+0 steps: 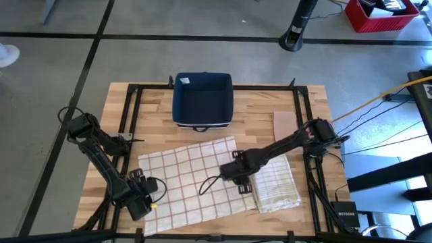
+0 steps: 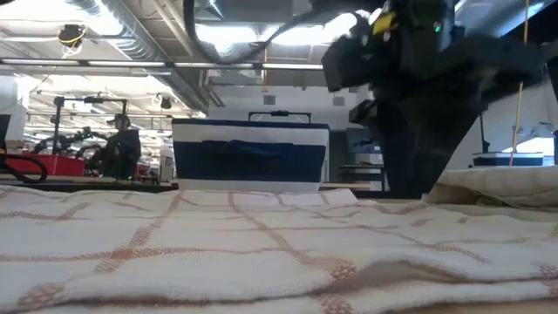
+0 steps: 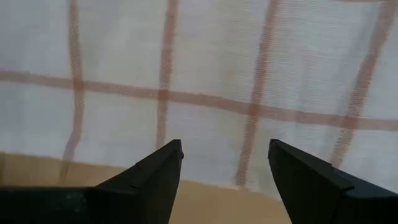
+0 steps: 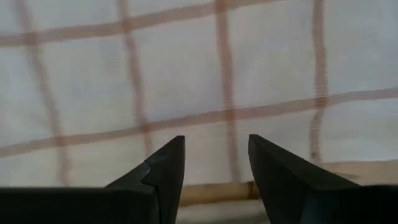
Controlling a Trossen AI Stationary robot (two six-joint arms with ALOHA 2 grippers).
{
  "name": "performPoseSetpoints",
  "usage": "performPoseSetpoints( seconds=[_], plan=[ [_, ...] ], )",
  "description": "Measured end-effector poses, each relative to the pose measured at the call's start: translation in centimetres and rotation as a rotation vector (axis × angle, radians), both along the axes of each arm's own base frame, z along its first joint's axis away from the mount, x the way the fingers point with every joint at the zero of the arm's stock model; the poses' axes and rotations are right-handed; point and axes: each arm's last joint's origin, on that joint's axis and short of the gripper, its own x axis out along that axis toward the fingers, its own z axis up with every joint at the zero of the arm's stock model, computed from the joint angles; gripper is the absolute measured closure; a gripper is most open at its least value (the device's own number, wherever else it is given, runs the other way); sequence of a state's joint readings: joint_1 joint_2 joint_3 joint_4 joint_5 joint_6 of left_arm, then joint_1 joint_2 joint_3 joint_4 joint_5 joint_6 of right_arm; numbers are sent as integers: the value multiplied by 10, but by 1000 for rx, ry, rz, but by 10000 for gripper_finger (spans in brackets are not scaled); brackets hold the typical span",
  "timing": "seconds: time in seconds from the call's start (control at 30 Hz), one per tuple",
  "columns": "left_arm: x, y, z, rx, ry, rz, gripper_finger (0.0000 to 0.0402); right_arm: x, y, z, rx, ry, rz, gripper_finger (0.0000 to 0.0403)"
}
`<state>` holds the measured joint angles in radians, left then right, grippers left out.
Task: Fold towel
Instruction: Fold the white with brown pattern towel on the table
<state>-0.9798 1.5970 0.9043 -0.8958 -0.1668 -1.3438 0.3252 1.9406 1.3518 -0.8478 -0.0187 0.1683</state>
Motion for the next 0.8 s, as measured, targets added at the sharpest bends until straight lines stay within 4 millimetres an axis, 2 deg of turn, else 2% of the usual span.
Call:
performPoseSetpoints(
  seconds=[0.13,0.3,0.57,0.67,0.8],
  plan=[
    [3,-4,0,-28,-26,-73,169,-3,4,9,38,-18,-8,223],
    [-1,0,-13,-34,-39,-57,169,-5,25,14,-9,-115,37,223],
    [-11,-1,-26,-85,-90,-23,179,-23,57,-13,-48,-259,123,223],
    [-13,-4,-26,-94,-98,-38,187,-30,61,-24,-52,-264,119,223],
    [-14,-5,-26,-96,-96,-41,197,-26,62,-24,-39,-300,99,223]
  ],
)
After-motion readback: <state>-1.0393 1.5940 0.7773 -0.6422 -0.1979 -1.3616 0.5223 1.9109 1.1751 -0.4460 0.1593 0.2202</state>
